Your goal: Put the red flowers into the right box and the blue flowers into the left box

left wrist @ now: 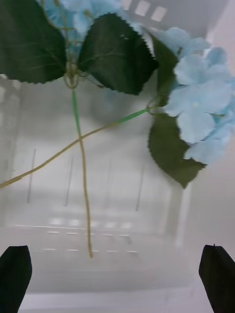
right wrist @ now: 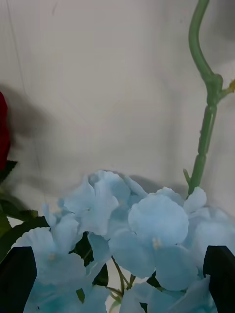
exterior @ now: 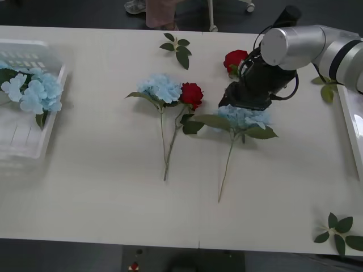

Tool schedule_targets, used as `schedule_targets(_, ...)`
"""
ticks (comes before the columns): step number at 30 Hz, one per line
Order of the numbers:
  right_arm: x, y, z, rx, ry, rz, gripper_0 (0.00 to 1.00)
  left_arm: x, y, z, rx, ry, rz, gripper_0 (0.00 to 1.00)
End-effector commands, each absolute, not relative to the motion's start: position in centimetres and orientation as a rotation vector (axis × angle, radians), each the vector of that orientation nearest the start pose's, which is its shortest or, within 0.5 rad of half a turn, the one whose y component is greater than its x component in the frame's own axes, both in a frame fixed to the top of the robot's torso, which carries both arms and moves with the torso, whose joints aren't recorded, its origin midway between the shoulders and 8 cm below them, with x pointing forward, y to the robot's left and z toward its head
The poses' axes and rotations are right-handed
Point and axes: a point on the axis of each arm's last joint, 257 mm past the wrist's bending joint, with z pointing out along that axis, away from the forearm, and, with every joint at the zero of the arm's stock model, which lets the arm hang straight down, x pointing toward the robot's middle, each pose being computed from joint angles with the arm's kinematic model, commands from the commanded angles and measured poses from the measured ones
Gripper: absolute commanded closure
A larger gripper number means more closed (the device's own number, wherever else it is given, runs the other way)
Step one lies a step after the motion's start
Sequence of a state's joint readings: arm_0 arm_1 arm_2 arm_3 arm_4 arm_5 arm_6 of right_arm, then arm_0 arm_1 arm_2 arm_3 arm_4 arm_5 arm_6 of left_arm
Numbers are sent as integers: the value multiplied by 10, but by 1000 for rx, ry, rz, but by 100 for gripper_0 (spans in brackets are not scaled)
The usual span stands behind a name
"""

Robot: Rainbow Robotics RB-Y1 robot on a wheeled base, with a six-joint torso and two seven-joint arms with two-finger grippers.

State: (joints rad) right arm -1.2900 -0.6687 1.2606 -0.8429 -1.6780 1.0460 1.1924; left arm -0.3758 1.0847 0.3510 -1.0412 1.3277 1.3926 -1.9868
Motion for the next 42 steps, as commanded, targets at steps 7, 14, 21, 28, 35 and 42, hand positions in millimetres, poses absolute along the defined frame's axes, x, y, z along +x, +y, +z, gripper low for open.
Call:
schedule_targets(7, 567, -170, -225, -50, 2853, 353, 0, 468, 461, -58, 143, 2196, -757, 1)
schedule_targets(14, 607, -172, -212, -2, 2700, 373, 0, 475, 401, -34, 289, 2014, -970, 0)
schedule_targets(21, 628, -172, -224, 28, 2632, 353, 0, 484, 350, -35, 439, 1935, -1049, 0)
schedule_targets(28, 641, -172, -253, 35, 2576, 301, 0, 490, 293, -49, 531, 1915, -1091, 0)
schedule_targets(35, 649, -163, -268, 54, 2534, 306, 0, 494, 255, -69, 607, 1954, -1063, 0)
schedule_targets(42, 659, -168, -273, 67, 2488, 284, 3, 502, 216, -90, 635, 1979, -1034, 0)
